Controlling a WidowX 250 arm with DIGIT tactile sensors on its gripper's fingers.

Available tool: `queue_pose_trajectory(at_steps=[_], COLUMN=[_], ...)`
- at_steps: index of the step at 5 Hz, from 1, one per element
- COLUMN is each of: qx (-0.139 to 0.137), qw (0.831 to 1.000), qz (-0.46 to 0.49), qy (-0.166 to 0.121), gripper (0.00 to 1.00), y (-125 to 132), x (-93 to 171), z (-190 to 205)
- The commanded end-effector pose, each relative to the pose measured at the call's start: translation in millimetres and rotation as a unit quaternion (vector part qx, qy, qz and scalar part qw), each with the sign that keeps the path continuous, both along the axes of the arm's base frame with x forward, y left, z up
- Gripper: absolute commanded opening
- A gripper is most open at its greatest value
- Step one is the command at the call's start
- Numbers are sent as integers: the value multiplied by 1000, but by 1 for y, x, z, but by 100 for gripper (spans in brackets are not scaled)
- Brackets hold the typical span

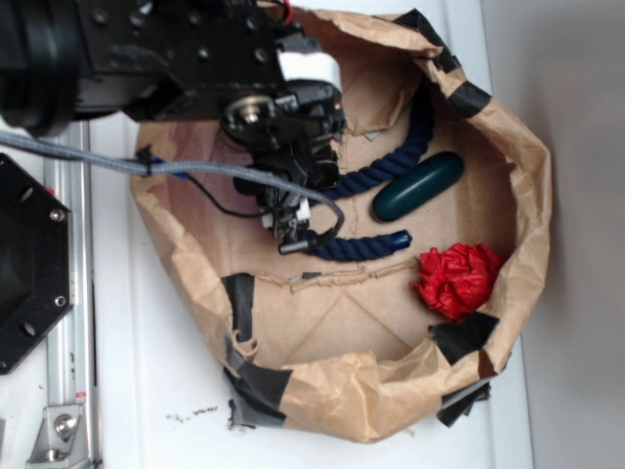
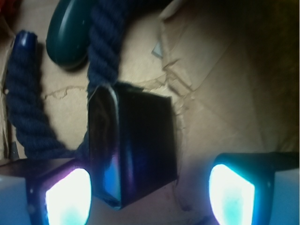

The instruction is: Grab the black box.

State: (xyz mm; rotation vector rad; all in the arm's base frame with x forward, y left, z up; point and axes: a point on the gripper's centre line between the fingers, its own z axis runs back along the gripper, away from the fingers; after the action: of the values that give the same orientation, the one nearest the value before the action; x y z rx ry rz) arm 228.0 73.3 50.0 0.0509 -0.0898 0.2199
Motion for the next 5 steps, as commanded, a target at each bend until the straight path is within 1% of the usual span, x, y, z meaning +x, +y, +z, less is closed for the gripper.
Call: queue_pose_trajectory(at_steps=[1, 2, 3, 4, 5], qx=[18, 11, 7, -21, -12], qw=[1000, 1000, 1000, 999, 994], qz=[6, 3, -7, -40, -102], qy=[-5, -8, -9, -21, -50], gripper=[100, 100, 100, 100, 100], y=[17, 22, 20, 9, -5], x=[-1, -3, -3, 3, 9], z=[7, 5, 0, -4, 6])
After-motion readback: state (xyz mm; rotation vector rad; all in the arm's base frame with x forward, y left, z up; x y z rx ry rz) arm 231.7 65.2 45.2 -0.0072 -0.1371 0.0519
